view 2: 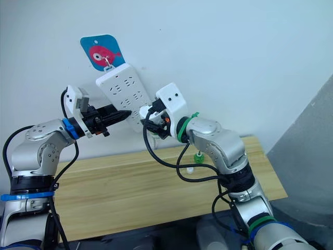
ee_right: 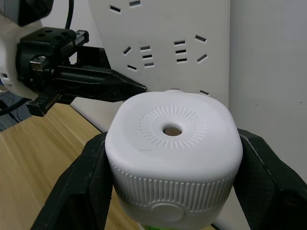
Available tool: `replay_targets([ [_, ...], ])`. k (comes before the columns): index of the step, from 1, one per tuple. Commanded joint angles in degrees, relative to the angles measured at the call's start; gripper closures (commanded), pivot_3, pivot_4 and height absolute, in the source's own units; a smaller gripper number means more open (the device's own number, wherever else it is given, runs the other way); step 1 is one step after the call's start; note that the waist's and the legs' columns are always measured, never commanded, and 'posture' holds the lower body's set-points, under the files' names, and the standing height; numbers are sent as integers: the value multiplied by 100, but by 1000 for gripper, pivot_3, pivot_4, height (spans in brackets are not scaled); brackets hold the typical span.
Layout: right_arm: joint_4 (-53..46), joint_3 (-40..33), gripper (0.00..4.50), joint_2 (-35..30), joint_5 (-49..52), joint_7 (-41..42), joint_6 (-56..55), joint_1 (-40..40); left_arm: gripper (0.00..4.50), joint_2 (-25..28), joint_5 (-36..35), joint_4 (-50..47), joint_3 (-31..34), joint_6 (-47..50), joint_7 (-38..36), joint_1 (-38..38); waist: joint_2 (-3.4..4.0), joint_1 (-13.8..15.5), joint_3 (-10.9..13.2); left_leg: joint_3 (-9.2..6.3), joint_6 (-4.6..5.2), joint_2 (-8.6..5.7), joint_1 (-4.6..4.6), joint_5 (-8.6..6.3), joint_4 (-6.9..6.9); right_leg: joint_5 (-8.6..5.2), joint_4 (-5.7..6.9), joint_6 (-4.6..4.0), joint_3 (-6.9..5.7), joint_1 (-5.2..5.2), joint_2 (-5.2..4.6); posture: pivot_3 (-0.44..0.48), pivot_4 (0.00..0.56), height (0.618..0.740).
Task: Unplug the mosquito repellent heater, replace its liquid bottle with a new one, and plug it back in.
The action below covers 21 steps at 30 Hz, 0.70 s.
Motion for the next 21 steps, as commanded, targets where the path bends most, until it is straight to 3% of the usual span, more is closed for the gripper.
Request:
replay_targets([
  [1,-30,-12,1513,69,-164,12,-274,-197,3158,30,10,-170,-85,-13,-54,21,0,0,0,0,0,0,0,0,0,0,0,0,0,0,0,-221,122,740],
  [21,276,66,1513,348,-559,255,-576,-223,3158,-5,3,-162,-86,-3,-62,28,0,-34,0,0,0,2,4,0,1,1,7,-1,0,0,1,-219,122,740],
])
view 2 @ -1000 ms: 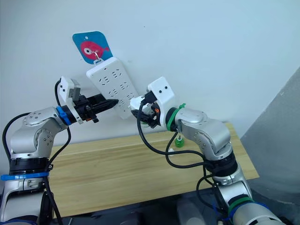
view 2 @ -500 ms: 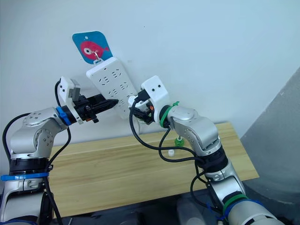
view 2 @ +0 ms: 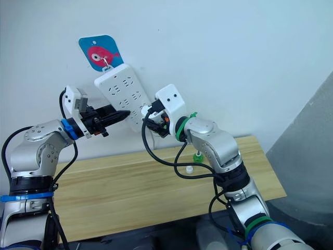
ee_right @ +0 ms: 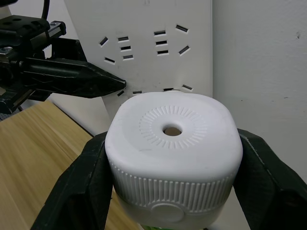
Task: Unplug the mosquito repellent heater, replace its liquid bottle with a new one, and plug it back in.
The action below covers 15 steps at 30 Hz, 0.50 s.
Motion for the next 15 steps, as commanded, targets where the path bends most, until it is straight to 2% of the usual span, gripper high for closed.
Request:
replay_targets([
  [1,-86,76,1513,149,-58,73,-261,-211,3158,-5,4,-157,-133,-4,-64,-11,0,0,0,0,0,0,0,0,0,0,0,0,0,0,0,-219,122,740],
  [15,-43,173,1513,215,-277,159,-382,-195,3158,26,-9,-205,-183,38,-170,4,0,-7,0,-1,0,0,0,0,-1,0,-1,0,-1,0,0,-222,123,740],
])
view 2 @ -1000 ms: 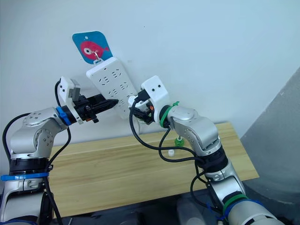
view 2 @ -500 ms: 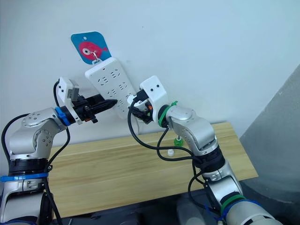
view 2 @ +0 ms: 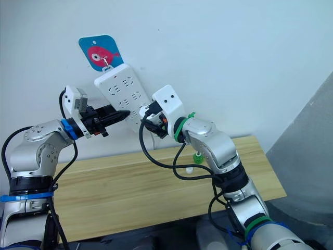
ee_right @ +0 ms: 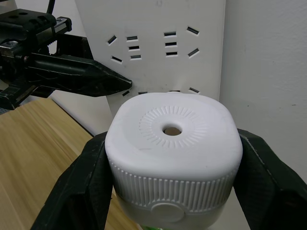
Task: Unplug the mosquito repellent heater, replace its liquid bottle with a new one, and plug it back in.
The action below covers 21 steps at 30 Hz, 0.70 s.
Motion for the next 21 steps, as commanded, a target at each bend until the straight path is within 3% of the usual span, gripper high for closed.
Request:
replay_targets([
  [1,-36,43,1513,180,-29,41,-260,-207,3158,22,-19,-211,-177,41,-136,6,0,-6,0,0,0,0,0,0,0,0,0,0,0,0,0,-222,123,740],
  [21,1219,-12,1513,789,-349,41,-875,-692,3161,-55,-205,-470,-148,408,-259,112,0,-140,-7,-6,-2,1,10,2,2,1,15,-1,-4,3,1,-218,106,740],
])
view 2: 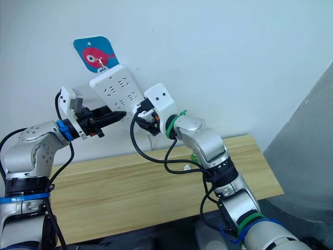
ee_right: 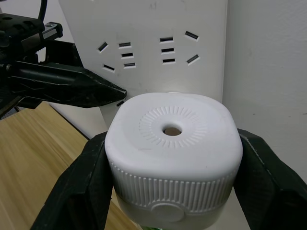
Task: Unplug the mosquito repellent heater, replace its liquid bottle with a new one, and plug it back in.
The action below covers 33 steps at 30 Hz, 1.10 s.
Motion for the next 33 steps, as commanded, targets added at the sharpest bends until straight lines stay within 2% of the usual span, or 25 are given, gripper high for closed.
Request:
replay_targets([
  [1,222,25,1513,298,-62,-11,-379,-352,3161,-138,-186,-446,-335,98,-236,32,1,-4,0,0,0,0,3,0,0,-1,4,2,0,0,1,-215,102,740],
  [7,362,49,1513,358,-118,167,-496,-393,3161,-146,-133,-451,-329,82,-231,47,0,-10,-1,1,0,4,11,1,1,-6,20,10,1,0,8,-212,101,740],
  [11,-7,7,1513,334,33,329,-350,-242,3161,-122,-11,-322,-327,-94,-221,53,1,-7,-1,1,0,4,11,1,1,-5,21,8,2,-1,8,-215,105,740],
  [15,-370,90,101,155,41,451,-84,-77,3161,-105,179,-114,-362,-397,-213,8,1,20,-1,-5,-1,1,2,1,-4,-1,20,1,-2,-5,6,-219,105,740],
  [16,-479,104,0,103,41,458,-5,-37,3161,-105,251,-45,-373,-507,-183,-5,1,30,-1,-14,-2,2,-3,0,-3,3,14,-9,-10,-5,4,-219,105,740],
  [22,-1387,114,0,-396,63,525,528,321,3161,-99,518,310,-424,-1013,-11,-94,1,63,-1,-59,-4,-6,-42,1,-5,-2,-26,-4,-64,-5,-56,-223,106,740],
  [28,-2397,123,0,-1095,233,749,972,736,3161,27,490,487,-428,-1456,-292,-41,1,33,-1,-57,-3,-28,-46,3,6,-6,-21,6,-75,-1,-88,-225,112,740],
  [31,-2628,61,0,-1272,345,788,1043,841,2085,93,612,658,-399,-1744,-255,-6,4,24,1,-61,-2,-31,-44,3,2,-7,-19,5,-82,-1,-76,-220,110,740],
  [33,-2831,37,0,-1446,446,906,1039,951,1536,126,668,692,-375,-1850,-249,47,3,21,1,-66,-2,-47,-44,3,-1,-8,-18,2,-83,-3,-70,-215,109,740],
])
